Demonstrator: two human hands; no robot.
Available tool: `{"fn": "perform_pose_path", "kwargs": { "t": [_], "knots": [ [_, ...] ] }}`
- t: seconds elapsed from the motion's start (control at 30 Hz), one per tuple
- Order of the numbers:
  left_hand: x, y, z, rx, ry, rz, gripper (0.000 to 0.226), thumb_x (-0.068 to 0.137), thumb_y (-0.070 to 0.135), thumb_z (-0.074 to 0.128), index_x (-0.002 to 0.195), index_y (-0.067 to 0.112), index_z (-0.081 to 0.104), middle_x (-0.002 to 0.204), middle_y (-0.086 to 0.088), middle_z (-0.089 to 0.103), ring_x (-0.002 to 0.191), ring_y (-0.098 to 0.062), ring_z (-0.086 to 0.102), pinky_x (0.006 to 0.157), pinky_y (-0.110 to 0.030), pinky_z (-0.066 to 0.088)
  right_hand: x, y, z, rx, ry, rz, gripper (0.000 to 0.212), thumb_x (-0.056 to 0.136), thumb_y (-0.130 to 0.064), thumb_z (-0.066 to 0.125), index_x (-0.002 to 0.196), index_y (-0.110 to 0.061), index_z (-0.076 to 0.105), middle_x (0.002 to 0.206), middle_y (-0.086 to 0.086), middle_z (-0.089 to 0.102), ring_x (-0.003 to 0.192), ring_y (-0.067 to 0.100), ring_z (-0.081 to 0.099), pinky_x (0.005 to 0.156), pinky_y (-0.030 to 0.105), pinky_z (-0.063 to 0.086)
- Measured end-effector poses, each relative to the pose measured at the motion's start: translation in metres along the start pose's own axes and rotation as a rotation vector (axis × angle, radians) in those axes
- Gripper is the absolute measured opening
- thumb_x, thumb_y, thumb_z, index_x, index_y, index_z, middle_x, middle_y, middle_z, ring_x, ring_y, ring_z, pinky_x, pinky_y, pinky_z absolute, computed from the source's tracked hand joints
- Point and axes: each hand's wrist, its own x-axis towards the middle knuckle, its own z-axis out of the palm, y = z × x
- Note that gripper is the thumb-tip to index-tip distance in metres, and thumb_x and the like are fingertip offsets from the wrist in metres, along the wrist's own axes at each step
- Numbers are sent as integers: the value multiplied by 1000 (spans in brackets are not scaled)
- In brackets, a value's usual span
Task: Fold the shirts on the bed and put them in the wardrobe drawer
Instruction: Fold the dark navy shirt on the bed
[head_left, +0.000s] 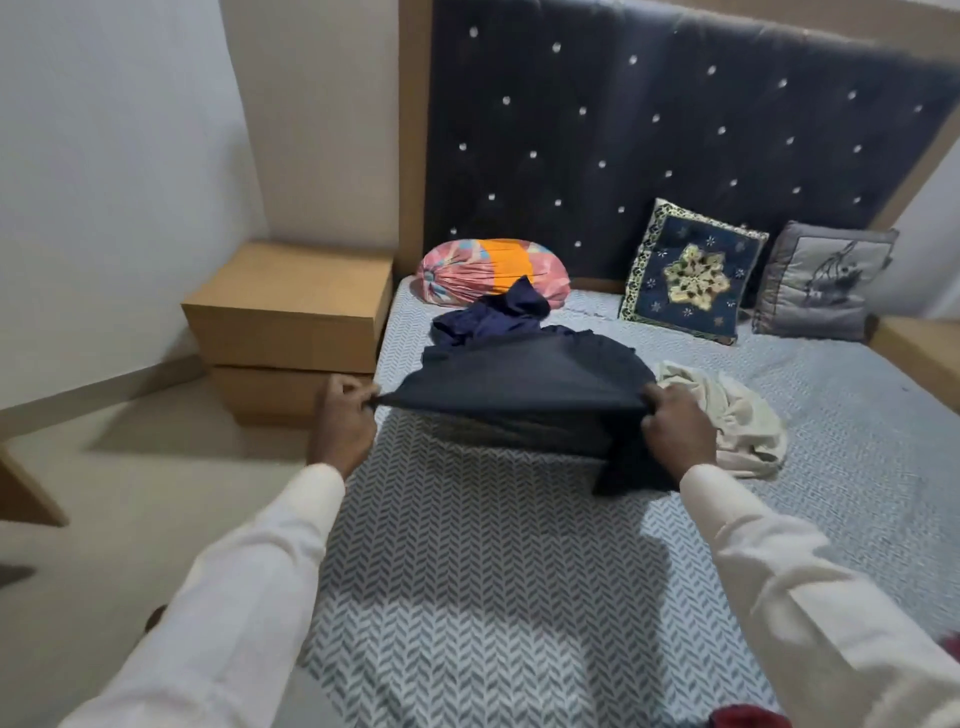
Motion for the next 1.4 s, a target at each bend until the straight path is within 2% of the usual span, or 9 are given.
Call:
{"fn": "perform_pose_path", "kwargs": {
  "t": [0.1,0.33,0.57,0.8,1.0,1.13,1.2,1.33,1.4],
  "knots": [
    [-46,-34,8,208,-144,67,38,83,2,56,112,19,73,94,-7,48,96,-28,48,83,-40,50,-42,19,31,-78,-147,-7,38,77,-8,60,113,-21,62,114,15,44,94,39,59,73,44,51],
    [-117,-65,-19,501,-703,117,49,79,17,50,120,39,63,113,4,51,111,-19,54,86,-30,47,-107,60,55,-292,-358,-84,31,84,-15,56,109,-33,62,106,2,44,90,31,64,71,37,51],
    [-186,-59,-17,753,-766,273,36,91,15,45,122,30,58,124,-2,54,117,-24,52,90,-36,46,-165,90,50,-385,-394,-46,38,81,-24,61,113,-46,62,123,-3,49,103,22,63,85,31,49],
    [-218,-65,-29,946,-717,248,32,91,18,44,119,21,62,123,-4,62,113,-26,60,90,-36,50,-233,96,54,-402,-415,-49,27,87,-38,57,114,-42,60,105,-3,43,102,23,59,83,33,50],
    [-243,-51,-31,1063,-760,266,35,92,14,42,122,18,58,124,-7,62,113,-29,61,90,-37,49,-273,108,36,-326,-111,117,28,79,-17,62,104,-28,58,99,1,50,95,29,51,67,34,43],
    [-248,-46,-31,1076,-787,245,35,92,16,43,125,17,55,128,-9,59,117,-29,59,93,-36,48,-285,124,26,-226,121,21,45,56,-2,71,96,-20,62,85,5,53,83,32,50,66,39,45],
    [-245,-39,-27,1078,-849,218,35,91,17,48,125,15,54,130,-9,57,118,-29,58,94,-36,47,-292,124,26,-310,-35,-40,44,63,-7,69,102,-24,62,91,2,57,87,29,52,67,37,47],
    [-237,-15,-12,1107,-1019,168,46,83,31,64,126,16,59,130,-6,60,116,-25,61,92,-33,49,-295,131,34,-336,-896,18,26,71,-18,61,79,-41,67,89,-3,69,85,14,66,73,26,51],
    [-230,-4,-4,1077,-1017,155,50,77,39,68,122,17,62,123,-4,64,110,-24,64,88,-32,51,-291,134,34,-125,-921,133,16,68,-16,66,69,-31,69,72,-4,68,72,11,64,66,23,50]
  ]
}}
